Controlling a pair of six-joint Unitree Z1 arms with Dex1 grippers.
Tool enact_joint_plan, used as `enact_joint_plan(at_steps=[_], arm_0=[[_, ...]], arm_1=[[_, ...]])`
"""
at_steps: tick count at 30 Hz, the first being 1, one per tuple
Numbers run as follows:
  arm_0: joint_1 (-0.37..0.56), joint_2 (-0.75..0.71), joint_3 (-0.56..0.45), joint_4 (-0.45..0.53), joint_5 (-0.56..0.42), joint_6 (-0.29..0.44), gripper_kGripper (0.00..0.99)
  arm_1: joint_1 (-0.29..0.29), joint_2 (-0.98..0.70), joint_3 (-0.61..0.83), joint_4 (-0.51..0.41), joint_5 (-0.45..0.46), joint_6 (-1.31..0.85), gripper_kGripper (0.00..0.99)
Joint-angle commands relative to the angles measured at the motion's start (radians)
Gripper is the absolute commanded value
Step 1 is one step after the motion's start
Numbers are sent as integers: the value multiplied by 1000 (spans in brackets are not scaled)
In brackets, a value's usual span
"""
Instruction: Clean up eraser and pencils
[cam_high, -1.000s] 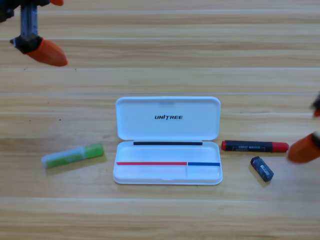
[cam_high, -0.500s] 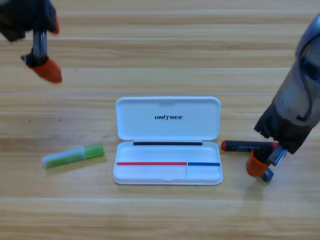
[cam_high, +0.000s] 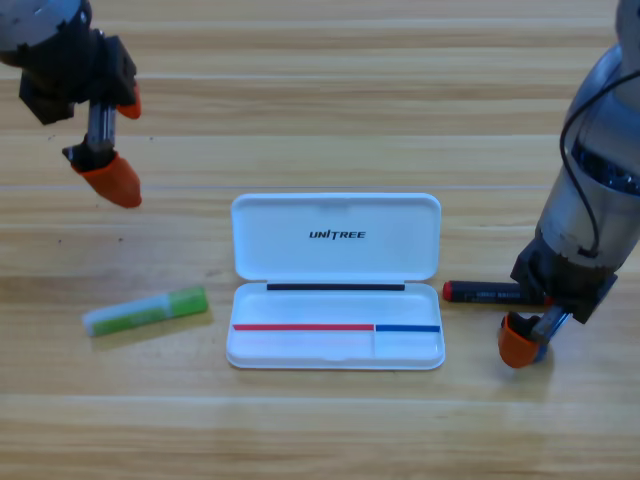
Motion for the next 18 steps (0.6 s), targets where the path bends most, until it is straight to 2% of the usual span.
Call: enact_joint_plan(at_steps=[1, 18], arm_0=[[15, 43, 29, 13, -26, 9, 946], [81, 129, 22, 7, -29, 25, 945]], arm_1=[[-47, 80, -5, 4, 24, 8, 923], [-47, 139, -24, 1, 67, 8, 902]])
